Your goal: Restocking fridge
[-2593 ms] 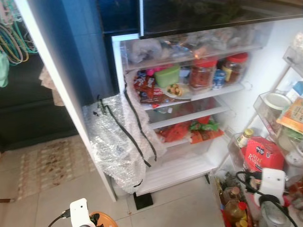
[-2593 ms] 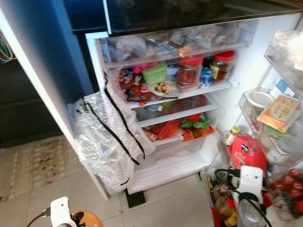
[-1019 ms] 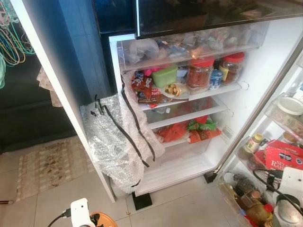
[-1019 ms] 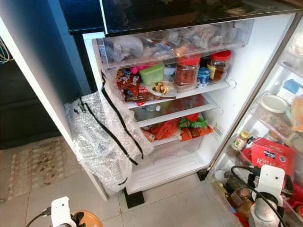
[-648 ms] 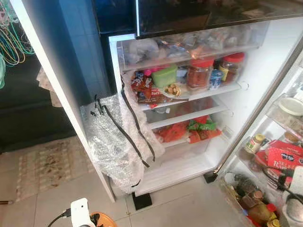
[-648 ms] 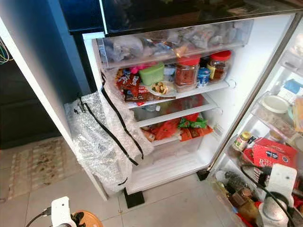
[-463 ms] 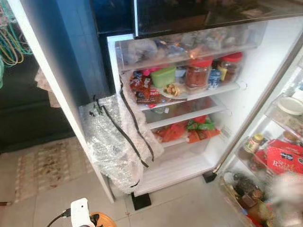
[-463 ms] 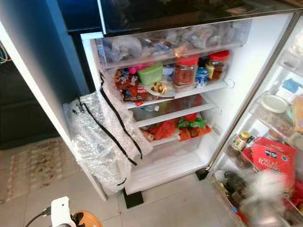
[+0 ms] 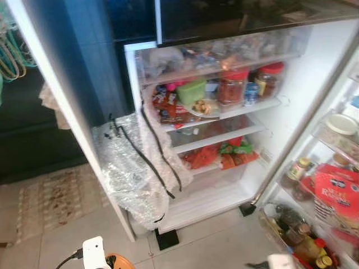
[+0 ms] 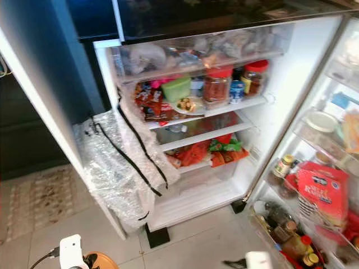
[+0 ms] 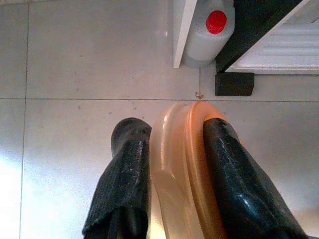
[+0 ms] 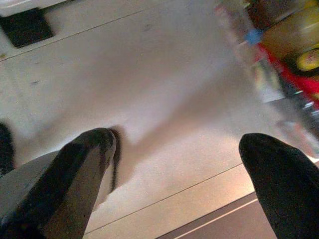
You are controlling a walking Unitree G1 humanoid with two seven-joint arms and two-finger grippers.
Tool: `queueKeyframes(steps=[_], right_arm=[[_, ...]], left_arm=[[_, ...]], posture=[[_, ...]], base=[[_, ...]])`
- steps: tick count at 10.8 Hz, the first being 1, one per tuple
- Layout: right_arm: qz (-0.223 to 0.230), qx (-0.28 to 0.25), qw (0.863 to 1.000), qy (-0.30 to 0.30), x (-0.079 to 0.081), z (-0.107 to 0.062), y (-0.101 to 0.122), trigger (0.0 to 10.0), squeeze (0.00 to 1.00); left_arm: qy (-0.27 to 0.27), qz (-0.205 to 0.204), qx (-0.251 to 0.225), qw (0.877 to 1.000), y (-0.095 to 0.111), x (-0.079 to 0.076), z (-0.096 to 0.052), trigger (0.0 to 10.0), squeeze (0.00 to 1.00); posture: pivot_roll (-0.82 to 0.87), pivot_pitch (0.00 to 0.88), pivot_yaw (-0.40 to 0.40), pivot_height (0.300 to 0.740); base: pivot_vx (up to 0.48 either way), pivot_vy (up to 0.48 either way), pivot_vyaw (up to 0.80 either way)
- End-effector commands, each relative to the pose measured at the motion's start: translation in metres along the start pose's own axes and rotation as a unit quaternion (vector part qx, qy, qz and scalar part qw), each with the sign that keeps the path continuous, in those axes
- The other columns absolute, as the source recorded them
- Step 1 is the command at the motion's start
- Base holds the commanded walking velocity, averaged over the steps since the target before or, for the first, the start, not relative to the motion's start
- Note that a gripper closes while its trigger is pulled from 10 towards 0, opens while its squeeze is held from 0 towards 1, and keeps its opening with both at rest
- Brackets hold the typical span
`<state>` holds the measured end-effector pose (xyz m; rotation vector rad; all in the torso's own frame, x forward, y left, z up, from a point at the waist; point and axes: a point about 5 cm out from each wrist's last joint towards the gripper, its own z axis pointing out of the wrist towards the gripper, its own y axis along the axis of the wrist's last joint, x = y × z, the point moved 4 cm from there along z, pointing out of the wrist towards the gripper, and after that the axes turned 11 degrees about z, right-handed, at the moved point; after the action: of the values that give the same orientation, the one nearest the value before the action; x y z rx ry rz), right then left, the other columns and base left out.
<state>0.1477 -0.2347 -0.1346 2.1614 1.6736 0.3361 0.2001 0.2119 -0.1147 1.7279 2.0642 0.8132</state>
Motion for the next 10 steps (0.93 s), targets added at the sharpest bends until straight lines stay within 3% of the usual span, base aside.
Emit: queueKeyframes(steps=[1,4,6,8,10], right_arm=[[0.005,0.000,1.000,-0.001,0.001,0.000,0.001,10.0,0.00],[-0.012,-0.016,1.000,0.005,0.010,0.001,0.011,10.0,0.00],[0.012,-0.024,1.000,-0.001,0.008,0.001,0.012,10.0,0.00],[0.007,-0.024,1.000,0.004,0.009,0.001,0.011,10.0,0.00],[0.001,-0.022,1.000,0.007,0.013,0.001,0.010,10.0,0.00]], left_arm=[[-0.006,0.013,0.054,0.998,-0.032,-0.004,-0.006,10.0,0.00],[-0.007,0.011,0.053,0.999,-0.032,-0.004,-0.006,10.0,0.00],[-0.007,0.007,0.053,0.999,-0.033,-0.004,-0.006,10.0,0.00],[-0.006,0.006,0.054,0.999,-0.034,-0.004,-0.007,10.0,0.00],[-0.005,0.011,0.054,0.998,-0.034,-0.003,-0.007,10.0,0.00]], posture=[[0.06,0.000,-0.002,0.740],[0.05,0.000,0.002,0.740],[0.05,0.000,-0.003,0.740],[0.05,0.000,-0.007,0.740],[0.05,0.000,-0.002,0.740]], base=[[0.000,0.000,0.00],[0.000,0.000,-0.23],[0.000,0.000,0.00],[0.000,0.000,0.00],[0.000,-0.298,0.00]])
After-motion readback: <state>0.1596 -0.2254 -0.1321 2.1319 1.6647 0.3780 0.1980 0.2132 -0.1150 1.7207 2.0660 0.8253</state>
